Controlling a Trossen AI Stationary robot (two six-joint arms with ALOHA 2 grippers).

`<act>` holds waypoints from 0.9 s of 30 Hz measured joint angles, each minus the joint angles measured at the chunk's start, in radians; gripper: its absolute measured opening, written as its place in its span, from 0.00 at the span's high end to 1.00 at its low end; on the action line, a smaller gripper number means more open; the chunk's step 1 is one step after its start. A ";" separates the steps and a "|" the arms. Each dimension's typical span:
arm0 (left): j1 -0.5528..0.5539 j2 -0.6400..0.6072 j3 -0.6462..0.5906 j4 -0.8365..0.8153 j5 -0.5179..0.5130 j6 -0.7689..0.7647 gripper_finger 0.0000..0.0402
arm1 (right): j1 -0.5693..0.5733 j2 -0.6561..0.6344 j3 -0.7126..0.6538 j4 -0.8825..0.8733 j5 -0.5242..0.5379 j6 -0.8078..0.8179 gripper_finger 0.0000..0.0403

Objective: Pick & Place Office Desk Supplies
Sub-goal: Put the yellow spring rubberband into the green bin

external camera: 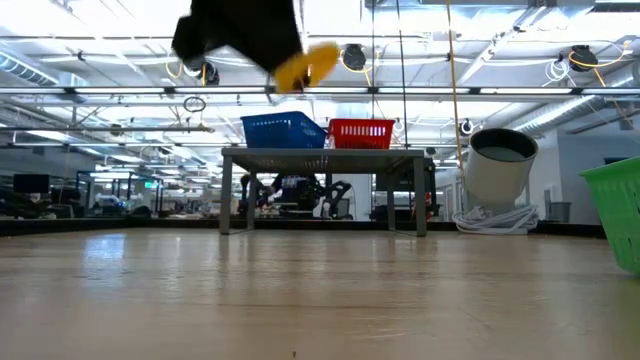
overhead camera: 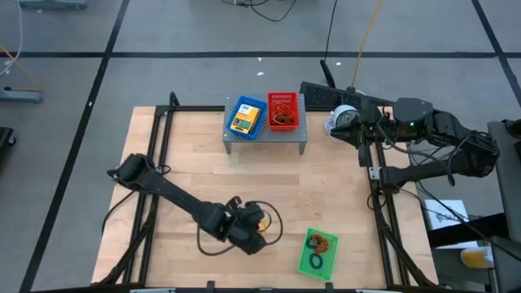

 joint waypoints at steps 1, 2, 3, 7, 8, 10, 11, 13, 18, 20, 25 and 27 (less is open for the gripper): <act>0.003 -0.019 0.000 0.000 -0.028 0.001 0.99 | 0.000 -0.002 0.000 0.000 0.000 0.012 0.89; 0.007 -0.039 0.000 0.003 -0.057 0.006 0.99 | 0.000 -0.004 0.000 0.000 0.000 0.025 0.87; 0.013 -0.061 0.000 0.015 -0.085 0.018 0.99 | 0.000 -0.004 0.000 0.000 -0.001 0.040 0.85; 0.046 -0.142 0.001 0.063 -0.187 0.070 0.99 | 0.000 0.012 -0.014 0.021 -0.073 0.107 0.78; 0.056 -0.159 0.001 0.081 -0.204 0.090 0.98 | 0.001 0.017 -0.027 0.034 -0.101 0.117 0.77; 0.075 -0.194 0.001 0.120 -0.235 0.138 0.98 | 0.001 0.028 -0.064 0.089 -0.152 0.123 0.74; 0.086 -0.209 0.001 0.150 -0.249 0.165 0.99 | 0.004 0.033 -0.085 0.131 -0.174 0.124 0.73; 0.104 -0.240 0.002 0.195 -0.278 0.215 0.99 | 0.016 0.039 -0.131 0.215 -0.185 0.124 0.71; 0.150 -0.297 0.002 0.257 -0.347 0.302 0.98 | 0.046 0.035 -0.217 0.432 -0.184 0.122 0.70; 0.170 -0.313 0.002 0.279 -0.364 0.328 0.99 | 0.057 0.037 -0.252 0.503 -0.184 0.124 0.70; 0.222 -0.319 0.002 0.366 -0.365 0.407 0.98 | 0.086 0.038 -0.323 0.646 -0.184 0.130 0.71; 0.244 -0.319 0.002 0.423 -0.365 0.440 0.99 | 0.097 0.040 -0.343 0.680 -0.184 0.130 0.71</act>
